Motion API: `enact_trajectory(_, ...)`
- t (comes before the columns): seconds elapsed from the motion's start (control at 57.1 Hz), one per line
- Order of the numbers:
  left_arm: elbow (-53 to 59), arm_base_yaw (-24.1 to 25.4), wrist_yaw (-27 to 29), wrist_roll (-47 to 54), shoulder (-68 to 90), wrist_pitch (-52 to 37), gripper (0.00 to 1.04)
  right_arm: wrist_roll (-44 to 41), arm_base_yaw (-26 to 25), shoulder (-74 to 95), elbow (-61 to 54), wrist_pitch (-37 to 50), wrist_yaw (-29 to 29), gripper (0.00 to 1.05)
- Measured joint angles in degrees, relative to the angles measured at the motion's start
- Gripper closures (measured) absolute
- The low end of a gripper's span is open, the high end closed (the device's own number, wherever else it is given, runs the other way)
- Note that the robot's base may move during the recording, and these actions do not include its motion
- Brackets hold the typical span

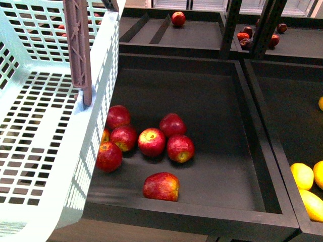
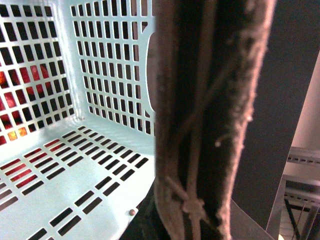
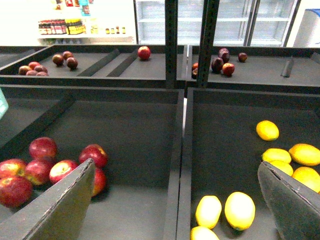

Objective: Pick lemon and mango into basket

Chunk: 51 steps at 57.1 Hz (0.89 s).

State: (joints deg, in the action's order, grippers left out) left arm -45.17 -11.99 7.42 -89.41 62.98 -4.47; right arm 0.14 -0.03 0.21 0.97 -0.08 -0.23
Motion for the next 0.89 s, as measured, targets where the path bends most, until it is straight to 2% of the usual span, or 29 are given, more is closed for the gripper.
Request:
enact_trajectory(0.105, -0.02, -0.26, -1.25, -0.07, 0.09, 0.31, 0.99, 0.00, 0.00, 0.00, 0.00, 0.00, 0.02, 0.09)
enact_trajectory(0.158, -2.10, -1.07, -0.70, 3.10, 1.20, 5.40, 0.99, 0.00, 0.00, 0.00, 0.00, 0.00, 0.04, 0.09)
enact_trajectory(0.21, -6.34, -2.25, -0.76, 12.15, 4.59, 11.04, 0.99, 0.02, 0.00, 0.00, 0.00, 0.00, 0.04, 0.09)
enact_trajectory(0.333, -16.20, -5.07, -0.28, 39.65, 16.31, 11.54, 0.99, 0.02, 0.00, 0.00, 0.00, 0.00, 0.04, 0.09)
enact_trajectory(0.403, -22.88, -6.27, -0.70, 49.99, 24.39, 11.54, 0.99, 0.02, 0.00, 0.00, 0.00, 0.00, 0.09, 0.09)
enact_trajectory(0.473, -30.93, -7.87, -3.28, 54.27, 32.70, 12.20, 0.99, 0.02, 0.00, 0.00, 0.00, 0.00, 0.09, 0.09)
enact_trajectory(0.526, -36.76, -9.42, -6.80, 54.40, 38.01, 13.81, 0.99, 0.02, 0.00, 0.00, 0.00, 0.00, 0.07, 0.09)
enact_trajectory(0.596, -44.52, -12.50, -14.56, 52.33, 45.46, 15.87, 0.99, 0.00, 0.00, 0.00, 0.00, 0.00, 0.07, 0.09)
enact_trajectory(0.701, -49.00, -16.31, -20.50, 47.01, 50.31, 16.15, 0.99, 0.00, 0.00, 0.00, 0.00, 0.00, 0.07, 0.09)
enact_trajectory(0.894, -50.42, -21.31, -22.45, 40.57, 51.45, 14.25, 0.99, 0.02, 0.00, 0.00, 0.00, 0.00, 0.24, 0.09)
